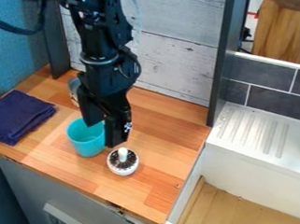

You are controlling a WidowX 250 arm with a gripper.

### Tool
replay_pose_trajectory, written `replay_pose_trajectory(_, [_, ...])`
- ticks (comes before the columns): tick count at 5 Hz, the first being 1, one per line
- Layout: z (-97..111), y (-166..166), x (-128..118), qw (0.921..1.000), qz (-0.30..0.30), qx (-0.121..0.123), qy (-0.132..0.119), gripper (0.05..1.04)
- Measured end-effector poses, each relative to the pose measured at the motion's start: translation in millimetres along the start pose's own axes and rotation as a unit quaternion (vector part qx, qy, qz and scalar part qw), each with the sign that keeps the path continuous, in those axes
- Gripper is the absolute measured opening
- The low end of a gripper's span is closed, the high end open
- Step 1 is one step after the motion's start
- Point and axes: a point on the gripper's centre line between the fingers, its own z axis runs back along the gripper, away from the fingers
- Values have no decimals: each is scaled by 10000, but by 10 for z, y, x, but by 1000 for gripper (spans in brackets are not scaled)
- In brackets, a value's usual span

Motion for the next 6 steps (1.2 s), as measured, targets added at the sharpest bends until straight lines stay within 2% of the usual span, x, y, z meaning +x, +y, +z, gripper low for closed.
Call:
replay_pose_trajectory(1, [-136, 26, 68, 10000, 52, 13, 13, 1001])
replay_pose_trajectory(3, [-416, -29, 191, 9995, -4, 117, 303, 1001])
replay_pose_trajectory(6, [-561, -94, 281, 9983, 22, 251, 529, 991])
